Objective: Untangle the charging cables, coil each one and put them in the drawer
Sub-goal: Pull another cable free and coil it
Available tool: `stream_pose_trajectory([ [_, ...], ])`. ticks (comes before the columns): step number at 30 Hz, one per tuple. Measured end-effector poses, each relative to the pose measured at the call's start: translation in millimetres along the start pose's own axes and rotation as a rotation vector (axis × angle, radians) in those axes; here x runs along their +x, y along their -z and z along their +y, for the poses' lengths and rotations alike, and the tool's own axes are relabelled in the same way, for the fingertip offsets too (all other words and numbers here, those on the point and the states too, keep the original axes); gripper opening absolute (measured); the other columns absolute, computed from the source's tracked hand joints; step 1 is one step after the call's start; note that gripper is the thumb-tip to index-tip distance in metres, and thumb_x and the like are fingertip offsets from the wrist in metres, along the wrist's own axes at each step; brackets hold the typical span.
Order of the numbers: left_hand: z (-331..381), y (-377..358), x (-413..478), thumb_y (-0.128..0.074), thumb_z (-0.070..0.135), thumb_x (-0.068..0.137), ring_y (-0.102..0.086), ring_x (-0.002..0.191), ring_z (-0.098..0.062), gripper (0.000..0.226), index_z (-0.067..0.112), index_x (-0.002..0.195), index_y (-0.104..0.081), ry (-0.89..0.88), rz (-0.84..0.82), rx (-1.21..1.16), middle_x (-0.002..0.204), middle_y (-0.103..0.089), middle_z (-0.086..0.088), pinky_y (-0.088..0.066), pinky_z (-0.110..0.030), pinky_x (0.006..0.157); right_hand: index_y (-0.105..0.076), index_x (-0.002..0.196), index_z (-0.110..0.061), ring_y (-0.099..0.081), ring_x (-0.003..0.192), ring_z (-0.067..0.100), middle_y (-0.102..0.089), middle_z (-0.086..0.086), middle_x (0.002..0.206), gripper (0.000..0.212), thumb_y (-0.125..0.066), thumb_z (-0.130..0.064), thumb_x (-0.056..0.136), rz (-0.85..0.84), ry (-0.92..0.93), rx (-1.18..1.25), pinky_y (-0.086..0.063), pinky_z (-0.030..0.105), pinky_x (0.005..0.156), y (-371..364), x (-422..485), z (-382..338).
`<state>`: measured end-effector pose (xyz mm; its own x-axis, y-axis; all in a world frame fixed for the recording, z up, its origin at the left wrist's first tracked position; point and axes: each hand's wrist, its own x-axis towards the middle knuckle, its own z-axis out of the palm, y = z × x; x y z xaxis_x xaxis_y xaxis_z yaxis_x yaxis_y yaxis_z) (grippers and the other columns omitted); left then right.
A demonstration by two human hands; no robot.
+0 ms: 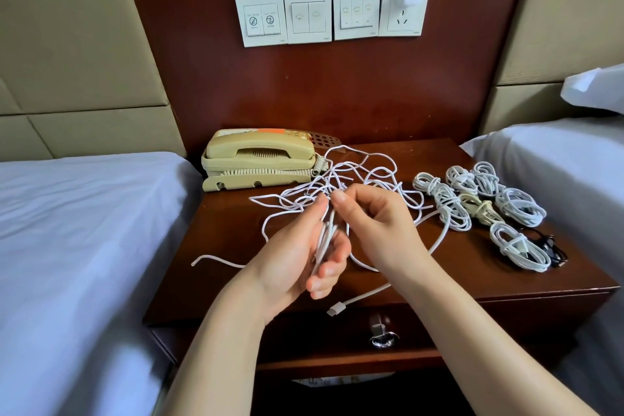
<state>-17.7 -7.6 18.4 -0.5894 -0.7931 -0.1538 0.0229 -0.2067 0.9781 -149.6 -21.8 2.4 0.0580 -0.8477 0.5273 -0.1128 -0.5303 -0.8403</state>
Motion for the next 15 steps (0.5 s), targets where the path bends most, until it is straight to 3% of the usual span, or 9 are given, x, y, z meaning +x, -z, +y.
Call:
stream_pose_trajectory([
  [3,-2,-4,-1,-0.026,0.065,0.078,-0.032,0.032,-0.011,0.066,0.008,0.057,-0.050,0.030,0.015,0.094,0.044,-0.039,-0.003,-0.030,-0.020,0.038,-0.044,0.054,-0.019,-0.029,0.046,0.000,-0.034,-0.013,0.045,0.040,-0.056,-0.014,0.092,0.052,0.027,-0.010,-0.025,0.012,0.047,1,-1,-4],
  [11,-8,-7,4,-0.024,0.049,0.094,-0.033,0.032,-0.010,0.062,0.010,0.054,-0.051,-0.036,0.046,-0.037,0.044,-0.039,-0.002,-0.030,-0.021,0.038,-0.043,0.054,-0.014,-0.028,0.046,0.001,-0.032,-0.013,0.046,0.041,-0.056,-0.015,0.094,0.073,-0.035,-0.048,-0.025,0.012,0.048,5,-1,4],
  [15,-9,-7,5,-0.022,0.043,0.097,-0.031,0.031,-0.009,0.063,0.011,0.051,-0.052,-0.043,0.027,-0.173,0.043,-0.037,-0.001,-0.029,-0.020,0.037,-0.046,0.055,-0.012,-0.030,0.044,0.001,-0.035,-0.014,0.045,0.041,-0.053,-0.016,0.095,-0.005,-0.116,-0.036,-0.026,0.010,0.047,7,0,9],
])
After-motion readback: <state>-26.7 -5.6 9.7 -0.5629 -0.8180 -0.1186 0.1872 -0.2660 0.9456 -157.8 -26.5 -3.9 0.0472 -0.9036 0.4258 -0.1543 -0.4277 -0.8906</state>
